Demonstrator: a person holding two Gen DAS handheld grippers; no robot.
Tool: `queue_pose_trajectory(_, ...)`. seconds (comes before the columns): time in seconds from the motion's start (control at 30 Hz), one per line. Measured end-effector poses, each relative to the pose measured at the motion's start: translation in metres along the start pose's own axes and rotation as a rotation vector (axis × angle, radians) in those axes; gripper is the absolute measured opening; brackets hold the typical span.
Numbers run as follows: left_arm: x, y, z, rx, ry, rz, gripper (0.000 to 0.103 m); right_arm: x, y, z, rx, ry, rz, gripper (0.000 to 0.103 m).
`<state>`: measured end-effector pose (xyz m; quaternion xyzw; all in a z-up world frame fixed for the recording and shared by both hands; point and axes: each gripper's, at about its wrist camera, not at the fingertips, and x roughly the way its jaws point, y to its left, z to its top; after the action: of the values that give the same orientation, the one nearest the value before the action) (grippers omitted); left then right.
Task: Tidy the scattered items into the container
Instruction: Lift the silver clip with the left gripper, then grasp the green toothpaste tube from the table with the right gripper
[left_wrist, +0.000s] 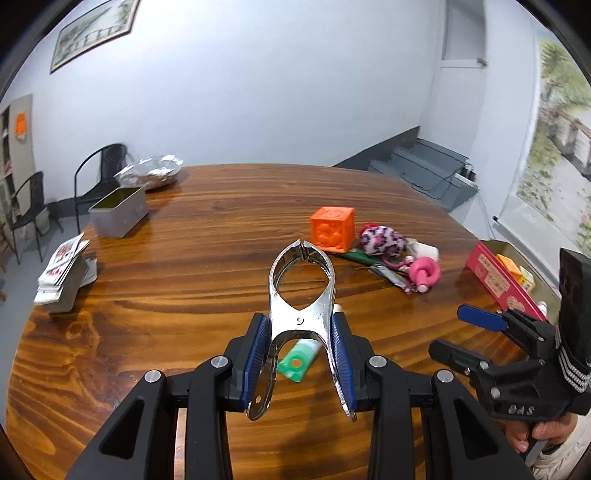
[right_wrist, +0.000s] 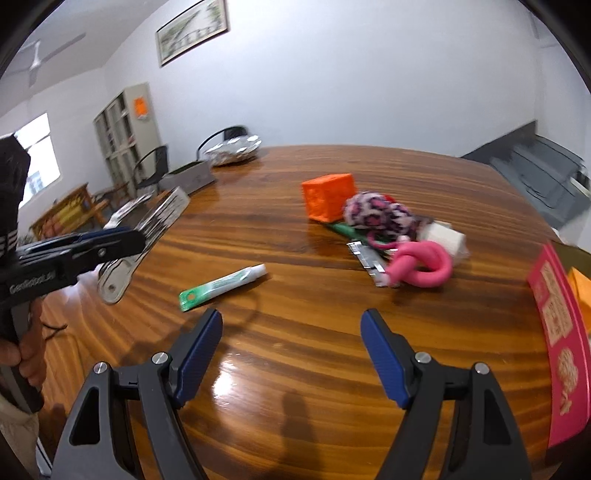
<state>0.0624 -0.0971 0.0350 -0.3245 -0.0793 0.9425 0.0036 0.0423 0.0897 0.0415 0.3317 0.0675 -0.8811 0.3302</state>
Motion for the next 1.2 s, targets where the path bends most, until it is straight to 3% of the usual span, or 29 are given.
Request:
queue_pose_trajectory(0.17,0.011,0.024,-0.004,-0.075,0.016,0.042,0.037,0.022,0.01,0.008,0.063,0.095,0.053,0.08)
queue_pose_trajectory(0.37,0.018,0.045,-0.009,-0.107,0.016,0.091,0.037,0.063,0.026,0.016,0.123,0.212,0.175,0.08)
queue_pose_trajectory(0.53,0.02,0.06,-0.012,-0.141,0.012,0.096,0.037,0.093,0.037,0.026,0.135,0.252,0.113,0.08)
queue_pose_trajectory(0.87,0.029,0.067,-0.018,-0.179,0.043,0.083,0.037,0.126,0.07,0.042,-0.014,0.228,-0.017,0.078)
queue_pose_trajectory(0.97,0.029,0.067,-0.019,-0.177,0.045,0.084,0.037,0.122,0.073,0.038,-0.099,0.224,-0.088,0.055)
queue_pose_trajectory(1.03,0.03,0.064,-0.019,-0.167,0.045,0.087,0.037,0.118,0.066,0.038,-0.096,0.223,-0.08,0.033)
queue_pose_trajectory(1.13,0.031,0.061,-0.02,-0.152,0.05,0.085,0.037,0.112,0.05,0.035,-0.068,0.217,-0.08,0.014)
queue_pose_trajectory(1.2,0.032,0.057,-0.021,-0.138,0.053,0.085,0.037,0.106,0.037,0.032,-0.024,0.213,-0.072,0.009)
